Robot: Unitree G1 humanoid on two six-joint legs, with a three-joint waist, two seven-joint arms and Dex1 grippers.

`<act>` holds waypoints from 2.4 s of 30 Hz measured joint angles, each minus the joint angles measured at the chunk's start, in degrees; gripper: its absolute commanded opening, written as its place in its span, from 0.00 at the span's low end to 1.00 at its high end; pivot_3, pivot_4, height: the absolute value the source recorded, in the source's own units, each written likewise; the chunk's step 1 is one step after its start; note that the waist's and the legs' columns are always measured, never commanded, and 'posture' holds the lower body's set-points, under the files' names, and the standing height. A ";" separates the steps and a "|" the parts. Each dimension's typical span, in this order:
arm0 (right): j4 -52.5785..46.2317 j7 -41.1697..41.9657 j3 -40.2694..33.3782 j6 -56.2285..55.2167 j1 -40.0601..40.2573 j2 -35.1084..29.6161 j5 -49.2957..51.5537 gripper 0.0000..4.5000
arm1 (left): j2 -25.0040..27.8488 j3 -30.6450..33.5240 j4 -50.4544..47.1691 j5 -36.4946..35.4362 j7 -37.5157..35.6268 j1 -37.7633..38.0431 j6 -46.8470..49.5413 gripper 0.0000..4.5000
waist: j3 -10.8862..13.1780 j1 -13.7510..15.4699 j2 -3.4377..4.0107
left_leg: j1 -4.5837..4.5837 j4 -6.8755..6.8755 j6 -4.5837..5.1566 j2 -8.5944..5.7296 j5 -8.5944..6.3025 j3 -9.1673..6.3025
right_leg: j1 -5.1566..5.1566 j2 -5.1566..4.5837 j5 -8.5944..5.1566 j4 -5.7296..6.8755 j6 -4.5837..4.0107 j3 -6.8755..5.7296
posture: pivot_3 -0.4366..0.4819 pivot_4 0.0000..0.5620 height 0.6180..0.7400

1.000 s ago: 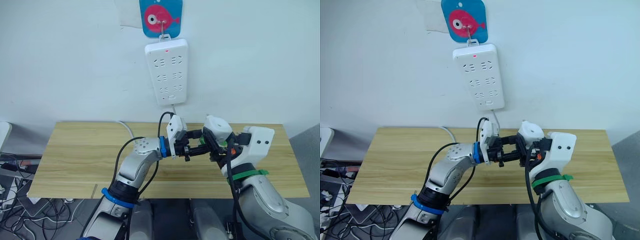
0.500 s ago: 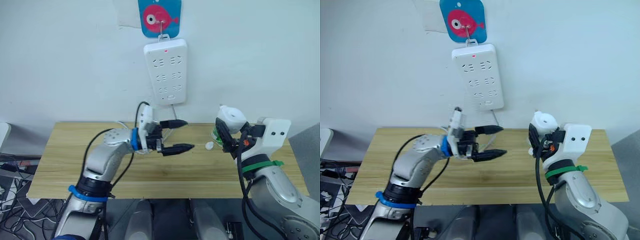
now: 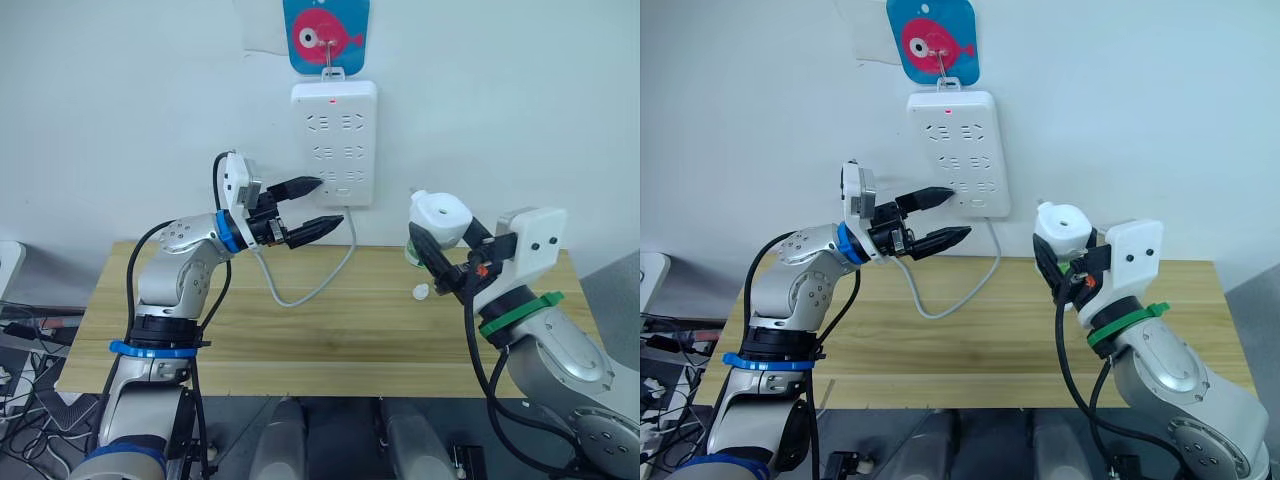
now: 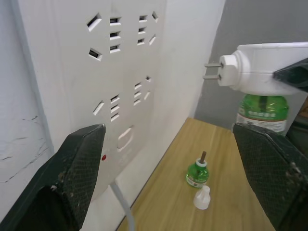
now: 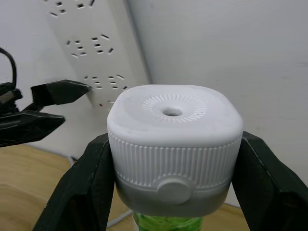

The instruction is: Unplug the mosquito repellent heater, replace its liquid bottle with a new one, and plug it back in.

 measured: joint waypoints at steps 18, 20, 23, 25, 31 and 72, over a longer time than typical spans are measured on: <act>-1.05 2.32 0.14 1.62 -1.15 -0.17 0.63 0.65 | 7.08 4.91 5.30 0.02 -1.97 -3.70 -1.37 1.00 | -0.39 -0.09 -0.20 | -0.07 -0.11 -0.09 0.00 0.12 0.01 | -0.14 0.00 0.01 0.02 -0.02 -0.01 | 0.58 0.39 1.00; -1.05 2.55 0.14 1.62 -1.11 -0.17 0.47 0.65 | 6.91 4.91 5.57 0.05 -1.98 -3.69 -1.42 1.00 | -0.43 -0.06 -0.27 | -0.12 -0.12 -0.12 0.00 0.14 0.00 | -0.20 0.00 0.01 -0.01 -0.02 -0.02 | 0.59 0.38 1.00; -1.05 3.60 0.30 1.60 -1.19 -0.03 0.13 0.65 | 5.67 4.85 8.55 0.41 -2.19 -4.44 -2.39 1.00 | -0.52 0.03 -0.33 | -0.17 -0.10 -0.13 0.00 0.14 0.00 | -0.28 0.00 0.01 0.08 -0.02 -0.03 | 0.59 0.38 1.00; -1.05 4.16 0.57 1.59 -1.27 0.07 0.08 0.65 | 4.87 4.51 10.08 0.70 -2.61 -5.30 -3.17 1.00 | -0.57 0.05 -0.40 | -0.18 -0.08 -0.12 0.00 0.14 -0.01 | -0.29 0.01 0.01 0.10 -0.02 -0.03 | 0.59 0.37 1.00; -1.06 6.51 1.68 1.61 -3.00 -0.15 -0.26 0.65 | 1.31 2.27 16.41 2.52 -6.49 -9.31 -7.28 1.00 | -0.76 0.44 -0.47 | -0.20 -0.05 -0.11 -0.03 0.13 -0.01 | -0.29 0.01 0.01 0.09 -0.02 -0.04 | 0.58 0.38 1.00; 8.89 6.47 9.51 6.30 -9.80 15.07 -21.47 0.65 | -3.96 1.12 29.86 5.16 -13.49 -17.82 -9.66 0.29 | -0.85 0.27 -0.51 | -0.59 0.13 -0.05 -0.07 0.15 -0.11 | -0.69 0.01 0.02 0.31 -0.04 -0.10 | 0.54 0.44 1.00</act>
